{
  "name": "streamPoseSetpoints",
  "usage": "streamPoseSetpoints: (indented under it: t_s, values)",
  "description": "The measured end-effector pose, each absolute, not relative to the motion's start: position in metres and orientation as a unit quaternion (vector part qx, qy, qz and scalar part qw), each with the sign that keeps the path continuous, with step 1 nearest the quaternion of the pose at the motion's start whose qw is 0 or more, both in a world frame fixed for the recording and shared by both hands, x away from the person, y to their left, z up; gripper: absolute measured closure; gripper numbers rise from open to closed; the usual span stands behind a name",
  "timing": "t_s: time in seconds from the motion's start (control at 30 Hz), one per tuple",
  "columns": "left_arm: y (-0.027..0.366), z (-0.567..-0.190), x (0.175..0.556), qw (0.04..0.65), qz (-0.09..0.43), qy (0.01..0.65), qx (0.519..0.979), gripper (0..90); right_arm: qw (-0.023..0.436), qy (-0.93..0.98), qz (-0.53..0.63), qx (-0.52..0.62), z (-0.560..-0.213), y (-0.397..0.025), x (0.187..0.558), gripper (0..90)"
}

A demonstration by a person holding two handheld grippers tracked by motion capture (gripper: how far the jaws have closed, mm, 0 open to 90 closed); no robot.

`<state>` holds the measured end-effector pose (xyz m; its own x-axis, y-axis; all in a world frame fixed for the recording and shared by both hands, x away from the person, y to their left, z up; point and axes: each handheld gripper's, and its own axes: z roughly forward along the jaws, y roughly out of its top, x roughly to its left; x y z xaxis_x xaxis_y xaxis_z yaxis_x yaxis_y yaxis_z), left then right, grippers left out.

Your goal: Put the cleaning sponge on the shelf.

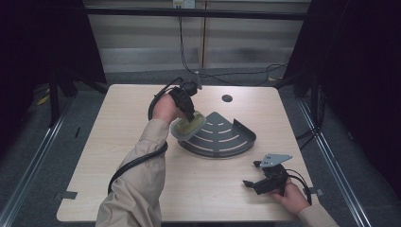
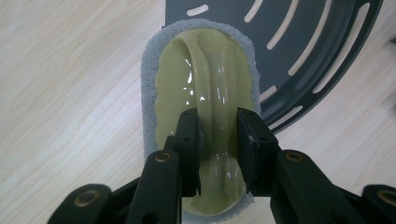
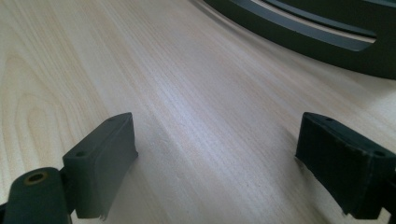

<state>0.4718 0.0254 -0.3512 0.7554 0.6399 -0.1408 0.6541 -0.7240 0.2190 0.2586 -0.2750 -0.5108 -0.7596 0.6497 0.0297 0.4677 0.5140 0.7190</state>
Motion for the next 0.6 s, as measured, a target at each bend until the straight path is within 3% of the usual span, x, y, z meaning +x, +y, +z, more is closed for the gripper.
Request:
streamPoseSetpoints:
  t_s: [0.6]
  values:
    - [0.009,-0.364,0.481,0.132,-0.018,0.349,0.928,71.4,0.125,0.861,0.371,0.323,-0.511,-0.275,0.259,11.4]
